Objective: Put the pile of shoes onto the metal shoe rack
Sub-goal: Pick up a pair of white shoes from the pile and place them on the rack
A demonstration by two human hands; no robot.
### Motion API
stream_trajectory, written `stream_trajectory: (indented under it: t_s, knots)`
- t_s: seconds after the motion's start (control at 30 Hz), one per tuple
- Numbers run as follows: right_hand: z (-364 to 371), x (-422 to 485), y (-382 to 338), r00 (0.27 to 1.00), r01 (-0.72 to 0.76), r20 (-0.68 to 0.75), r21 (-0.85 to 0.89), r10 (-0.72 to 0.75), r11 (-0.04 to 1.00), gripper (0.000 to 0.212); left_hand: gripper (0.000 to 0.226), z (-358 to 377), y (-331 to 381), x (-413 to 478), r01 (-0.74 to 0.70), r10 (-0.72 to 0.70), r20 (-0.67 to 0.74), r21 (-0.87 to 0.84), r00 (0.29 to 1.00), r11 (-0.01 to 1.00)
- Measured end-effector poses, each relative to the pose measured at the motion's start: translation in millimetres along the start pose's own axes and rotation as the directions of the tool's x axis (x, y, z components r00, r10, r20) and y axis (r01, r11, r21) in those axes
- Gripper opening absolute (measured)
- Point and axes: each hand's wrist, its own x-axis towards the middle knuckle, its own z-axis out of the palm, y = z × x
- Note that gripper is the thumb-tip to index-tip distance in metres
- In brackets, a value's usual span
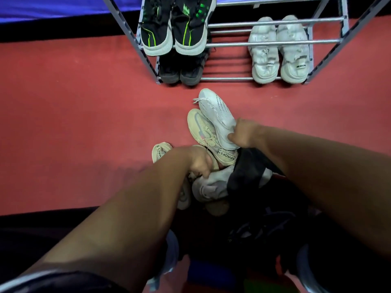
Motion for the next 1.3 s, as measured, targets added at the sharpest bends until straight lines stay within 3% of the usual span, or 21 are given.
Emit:
stream_trajectory:
  t_s: [0.1, 0.3, 0.4, 0.6, 0.73, 0.8, 0.87, 0.9, 1.03, 1.13, 1.3]
  knots:
    - [-3, 0, 2, 0.999, 0.001, -0.054, 0.004, -0.001, 1.000, 0.054, 0.018, -13, 0, -6, -0.035, 0.027, -0.052, -0.161, 0.998, 0.986]
    - [-20, -1, 6, 0.988, -0.030, -0.152, 0.044, 0.037, 0.999, 0.056, 0.032, -68, 9, -38, -0.175, 0.115, -0.197, -0.323, 0.974, 0.930]
    - [-24, -2, 8, 0.988, -0.032, -0.148, 0.068, 0.042, 0.997, 0.050, 0.023, -91, -2, -56, -0.209, 0.103, -0.288, -0.367, 0.952, 0.907]
    - [-24, -9, 12, 0.992, -0.046, -0.115, 0.087, 0.056, 0.995, 0.042, 0.022, -111, -44, -88, -0.287, -0.009, -0.427, -0.623, 0.904, 0.728]
    - [-28, -11, 14, 0.991, -0.064, -0.107, 0.103, 0.075, 0.993, 0.049, 0.022, -100, -75, -90, -0.329, -0.207, -0.507, -0.768, 0.837, 0.550]
    - [-28, -13, 14, 0.992, -0.062, -0.105, 0.104, 0.073, 0.993, 0.050, 0.021, -90, -86, -86, -0.340, -0.319, -0.511, -0.820, 0.798, 0.461]
    - [-27, -14, 14, 0.992, -0.066, -0.104, 0.100, 0.076, 0.993, 0.050, 0.018, -76, -93, -77, -0.305, -0.388, -0.451, -0.872, 0.804, 0.382]
    - [-27, -15, 13, 0.991, -0.070, -0.105, 0.094, 0.080, 0.993, 0.050, 0.014, -69, -94, -71, -0.257, -0.424, -0.417, -0.887, 0.804, 0.385]
    - [-27, -16, 11, 0.991, -0.077, -0.107, 0.073, 0.084, 0.994, 0.055, 0.027, -40, -76, -54, 0.105, -0.474, -0.441, -0.638, 0.762, 0.763]
    - [-25, -16, 9, 0.991, -0.075, -0.104, 0.050, 0.079, 0.996, 0.060, 0.050, -29, -49, -50, 0.211, -0.451, -0.372, -0.534, 0.811, 0.819]
    - [-19, -16, 5, 0.982, -0.089, -0.177, -0.100, 0.071, 0.991, 0.089, 0.122, -21, -38, -39, 0.409, -0.472, -0.345, -0.243, 0.811, 0.880]
